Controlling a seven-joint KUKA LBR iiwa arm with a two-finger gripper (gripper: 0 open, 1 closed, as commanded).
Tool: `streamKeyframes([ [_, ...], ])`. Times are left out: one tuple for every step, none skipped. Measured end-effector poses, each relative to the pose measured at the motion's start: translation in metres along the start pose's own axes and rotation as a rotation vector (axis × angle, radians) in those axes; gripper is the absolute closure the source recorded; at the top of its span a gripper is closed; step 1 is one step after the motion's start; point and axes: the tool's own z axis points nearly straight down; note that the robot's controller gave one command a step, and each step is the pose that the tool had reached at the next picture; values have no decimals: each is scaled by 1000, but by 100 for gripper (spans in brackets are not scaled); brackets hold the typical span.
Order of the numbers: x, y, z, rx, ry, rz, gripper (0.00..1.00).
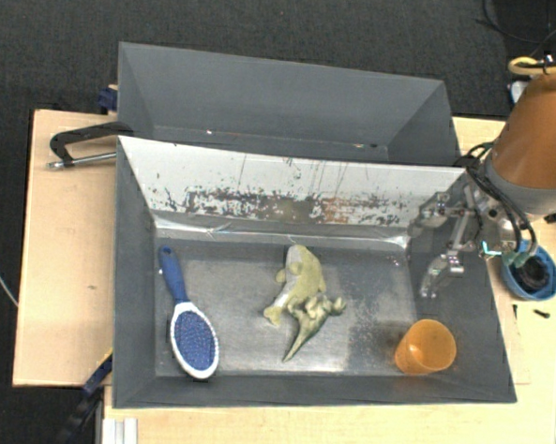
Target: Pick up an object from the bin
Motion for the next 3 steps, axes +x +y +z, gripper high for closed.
streamKeyframes([
  [-9,65,155,0,-11,-160,0],
  [-8,63,152,2,-9,-159,100],
  [49,98,-29,2,-18,-151,100],
])
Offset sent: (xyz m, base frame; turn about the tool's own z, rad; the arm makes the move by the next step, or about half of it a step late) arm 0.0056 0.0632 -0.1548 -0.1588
